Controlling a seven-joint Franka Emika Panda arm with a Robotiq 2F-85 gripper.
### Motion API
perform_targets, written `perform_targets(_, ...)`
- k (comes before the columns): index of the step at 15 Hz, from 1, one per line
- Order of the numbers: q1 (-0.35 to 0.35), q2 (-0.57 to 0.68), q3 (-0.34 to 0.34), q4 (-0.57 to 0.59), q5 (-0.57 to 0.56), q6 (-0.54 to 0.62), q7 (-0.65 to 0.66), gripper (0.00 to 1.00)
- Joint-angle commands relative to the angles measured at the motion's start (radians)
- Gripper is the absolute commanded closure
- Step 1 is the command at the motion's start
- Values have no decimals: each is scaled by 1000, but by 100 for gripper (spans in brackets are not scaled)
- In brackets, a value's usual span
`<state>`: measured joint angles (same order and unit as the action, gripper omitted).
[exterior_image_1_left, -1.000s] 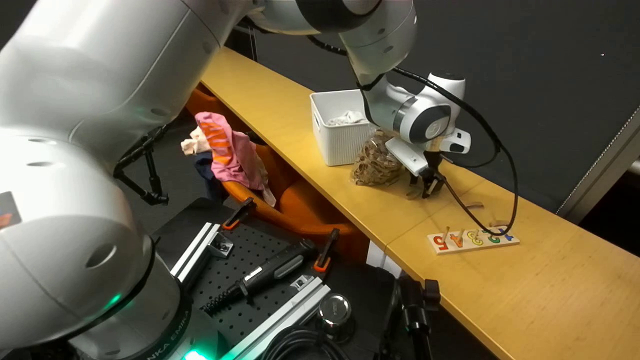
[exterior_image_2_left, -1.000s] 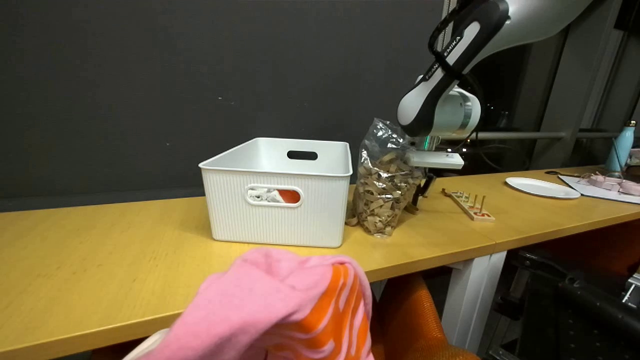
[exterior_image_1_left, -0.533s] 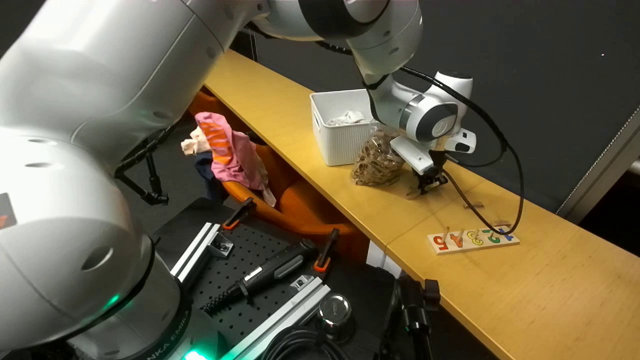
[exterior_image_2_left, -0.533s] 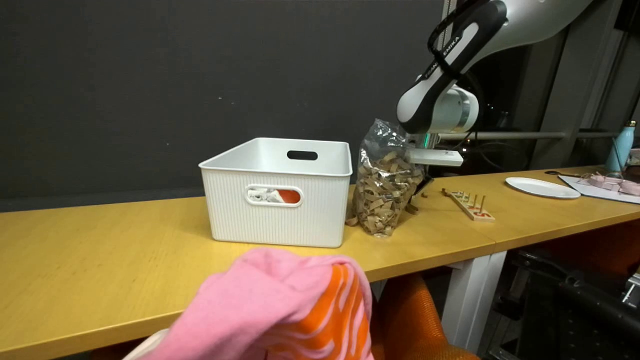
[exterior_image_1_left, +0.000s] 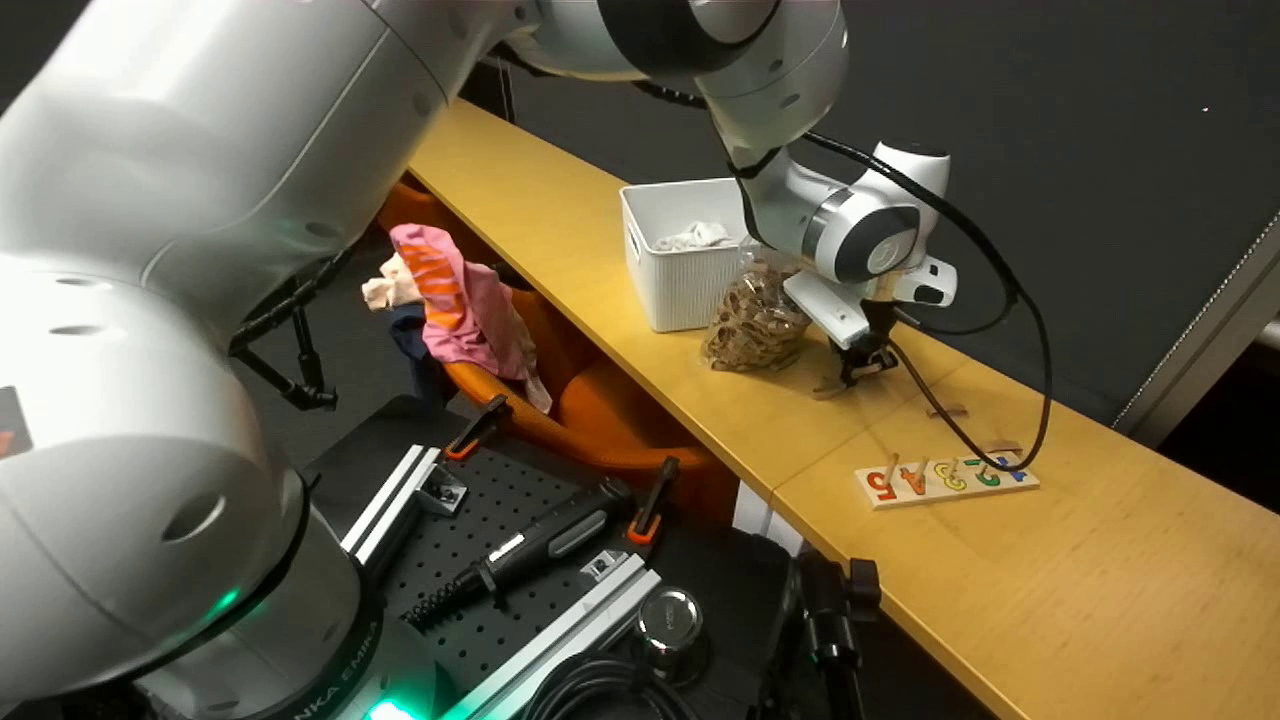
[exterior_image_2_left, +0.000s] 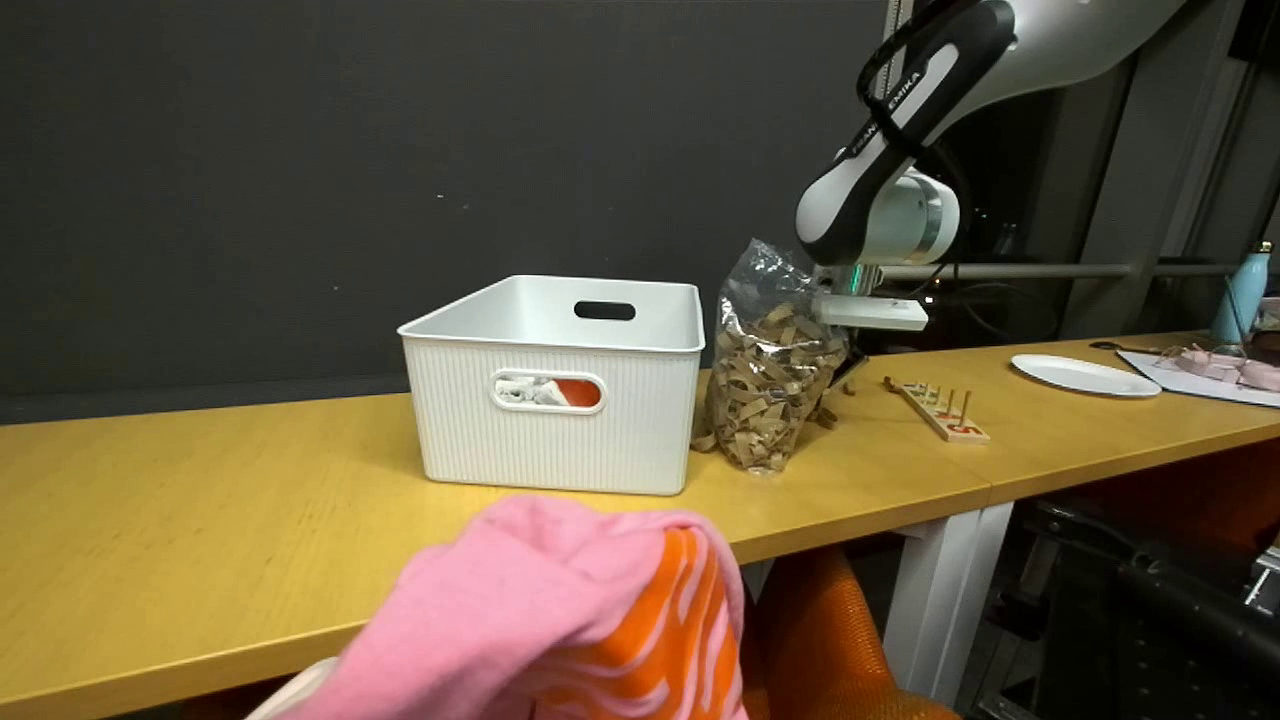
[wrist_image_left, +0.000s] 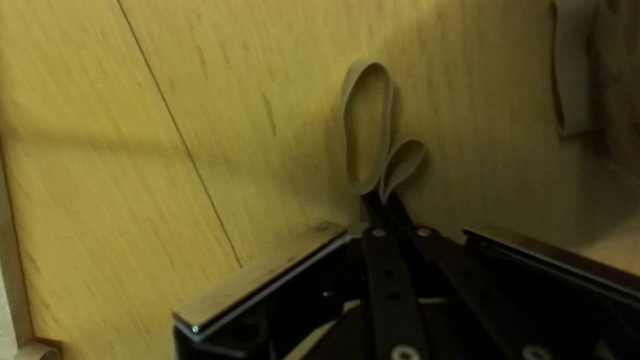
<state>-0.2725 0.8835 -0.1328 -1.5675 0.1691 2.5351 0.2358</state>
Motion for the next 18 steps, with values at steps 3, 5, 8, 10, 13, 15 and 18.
perform_targets(3,-2,-81,-11,-77,35,15,10,99)
perform_targets(5,-2,-89,-10,-85,46,-3,19,99)
perform_targets(8,3,-88,-11,-95,49,-12,32,99)
perform_targets(10,5,-85,-11,-100,49,-15,40,99)
perform_targets(13,17,-97,-15,-126,47,-10,59,99)
perform_targets(15,25,-118,-18,-157,46,3,67,74)
perform_targets(18,36,-128,-19,-169,44,-8,82,52)
